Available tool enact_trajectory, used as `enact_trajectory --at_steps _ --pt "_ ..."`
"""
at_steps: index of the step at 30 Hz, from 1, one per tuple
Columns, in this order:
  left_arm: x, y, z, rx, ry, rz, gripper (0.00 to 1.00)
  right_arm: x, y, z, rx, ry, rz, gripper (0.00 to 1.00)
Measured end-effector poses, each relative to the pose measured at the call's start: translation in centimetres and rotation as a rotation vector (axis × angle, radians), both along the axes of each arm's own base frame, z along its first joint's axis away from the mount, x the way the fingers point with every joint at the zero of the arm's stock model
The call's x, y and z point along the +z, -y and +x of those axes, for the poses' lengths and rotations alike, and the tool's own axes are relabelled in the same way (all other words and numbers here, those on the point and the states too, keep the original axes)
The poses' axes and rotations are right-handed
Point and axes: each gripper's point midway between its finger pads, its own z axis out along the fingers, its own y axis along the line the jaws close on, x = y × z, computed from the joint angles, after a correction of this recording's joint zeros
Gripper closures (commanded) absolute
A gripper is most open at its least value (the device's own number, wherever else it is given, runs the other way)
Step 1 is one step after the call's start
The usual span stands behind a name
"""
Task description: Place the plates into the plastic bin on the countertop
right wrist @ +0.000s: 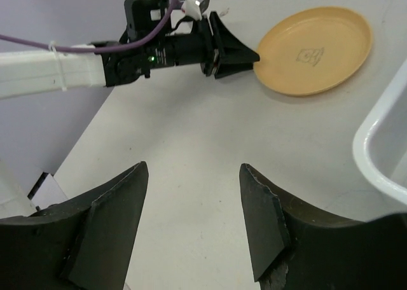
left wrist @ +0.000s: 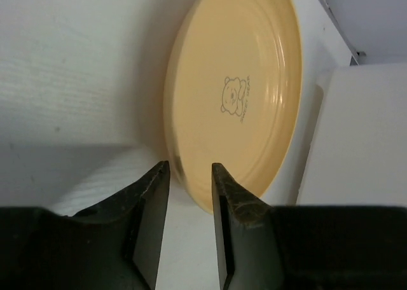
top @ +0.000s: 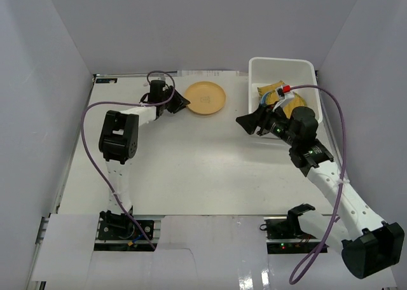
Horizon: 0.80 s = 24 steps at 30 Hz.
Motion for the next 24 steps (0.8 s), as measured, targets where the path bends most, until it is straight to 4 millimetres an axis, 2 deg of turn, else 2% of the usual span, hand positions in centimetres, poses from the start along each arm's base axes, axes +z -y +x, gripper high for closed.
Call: enact_trajectory --at_steps 1,2,3,5,7,11,12,13,15,16,19,21,24 --pt "0.2 -0.1 0.5 0.005 0.008 0.019 0.63 -0.5 -0.5 -0.1 0.010 -0.010 -0.007 0.35" --pt "0.4 -0.2 1.1 0.010 0.019 0.041 0.76 -1.0 -1.0 -0.2 0.020 -0.019 -0.016 0.34" --pt "0.5 -0.4 1.6 0.020 0.025 0.064 0.82 -1.3 -1.4 -0.3 0.028 -0.027 -0.023 0.34" --pt "0.5 -0.8 3.0 0.030 0.042 0.114 1.00 -1.9 -2.2 -0.4 0.040 -0.039 -0.035 0.29" --pt "-0.1 -1.5 3.7 0.037 0.045 0.171 1.00 -2.6 -3.0 -0.6 0.053 -0.049 -0.049 0.24" --pt "-1.8 -3.1 3.2 0.045 0.008 0.275 1.00 -4.2 -4.6 -0.8 0.082 -0.071 -0.095 0.21" --pt "-2.1 -3.4 3.1 0.045 0.002 0.292 0.91 -4.6 -5.0 -0.8 0.087 -0.078 -0.108 0.21" --pt "-2.2 -3.6 3.0 0.042 0.000 0.305 0.79 -4.9 -5.3 -0.8 0.091 -0.082 -0.120 0.20" --pt "-2.4 -3.7 2.9 0.028 0.002 0.320 0.46 -5.3 -6.0 -1.0 0.101 -0.081 -0.138 0.20" --pt "-2.5 -3.7 2.8 0.025 0.004 0.316 0.41 -5.3 -6.2 -1.1 0.106 -0.078 -0.144 0.20" --pt "-1.7 -3.4 2.8 0.014 0.033 0.288 0.30 -5.0 -6.8 -1.5 0.116 -0.058 -0.157 0.20" --pt "-1.4 -3.0 2.7 0.005 0.044 0.264 0.30 -4.8 -7.2 -1.7 0.121 -0.044 -0.164 0.20" --pt "-1.3 -2.5 2.6 -0.006 0.043 0.235 0.35 -4.8 -7.4 -1.9 0.121 -0.038 -0.174 0.20"
